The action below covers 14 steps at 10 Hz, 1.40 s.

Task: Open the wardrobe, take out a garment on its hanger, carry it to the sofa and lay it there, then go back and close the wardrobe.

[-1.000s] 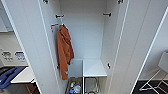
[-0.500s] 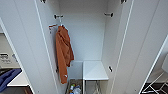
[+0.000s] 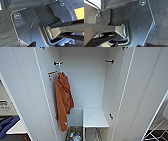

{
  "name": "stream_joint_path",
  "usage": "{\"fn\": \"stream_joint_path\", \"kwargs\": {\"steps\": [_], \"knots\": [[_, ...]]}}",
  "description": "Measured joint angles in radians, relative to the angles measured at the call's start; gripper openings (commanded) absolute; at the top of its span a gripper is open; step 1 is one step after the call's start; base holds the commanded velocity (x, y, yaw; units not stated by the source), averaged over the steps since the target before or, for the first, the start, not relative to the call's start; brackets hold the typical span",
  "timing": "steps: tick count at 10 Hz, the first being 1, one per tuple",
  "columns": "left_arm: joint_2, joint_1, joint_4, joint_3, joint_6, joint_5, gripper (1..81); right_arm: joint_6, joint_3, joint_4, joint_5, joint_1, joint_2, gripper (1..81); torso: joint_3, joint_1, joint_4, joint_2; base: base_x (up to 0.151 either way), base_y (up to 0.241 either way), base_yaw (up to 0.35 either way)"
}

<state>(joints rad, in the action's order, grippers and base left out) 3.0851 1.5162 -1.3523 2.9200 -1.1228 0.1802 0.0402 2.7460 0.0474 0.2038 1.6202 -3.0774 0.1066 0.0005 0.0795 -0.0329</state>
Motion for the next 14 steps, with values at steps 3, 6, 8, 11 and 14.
{"fn": "stream_joint_path", "kwargs": {"steps": [3, 6, 8, 11, 14], "knots": [[-0.033, 0.006, 0.079, 0.007, -0.073, -0.011, 81.1, 0.0, 0.0, 0.0, -0.001, -0.011, 0.0, 81.1, 0.0, 0.0, 0.0, 0.0, 0.0, 0.0, 0.0], [-0.013, 0.04, 0.216, 0.0, 0.05, -0.094, 81.1, -0.001, 0.0, 0.0, -0.001, -0.022, -0.001, 81.1, 0.0, 0.0, 0.0, 0.0, 0.0, 0.0, 0.0], [-0.01, 0.027, 0.439, -0.002, 0.374, -0.143, 81.1, -0.005, -0.002, 0.0, -0.001, -0.022, -0.003, 81.1, 0.0, 0.0, 0.0, 0.0, 0.0, 0.0, 0.0], [0.001, 0.021, 0.943, -0.008, 0.87, -0.186, 81.1, -0.003, -0.017, -0.001, -0.002, -0.025, -0.007, 81.1, 0.0, -0.001, 0.0, 0.0, 0.0, 0.0, 0.0], [0.01, -0.008, 1.128, -0.019, 1.015, -0.152, 81.1, 0.0, -0.043, -0.005, -0.039, -0.043, 0.011, 81.1, 0.0, -0.001, 0.0, 0.0, 0.0, 0.0, 0.0]]}}
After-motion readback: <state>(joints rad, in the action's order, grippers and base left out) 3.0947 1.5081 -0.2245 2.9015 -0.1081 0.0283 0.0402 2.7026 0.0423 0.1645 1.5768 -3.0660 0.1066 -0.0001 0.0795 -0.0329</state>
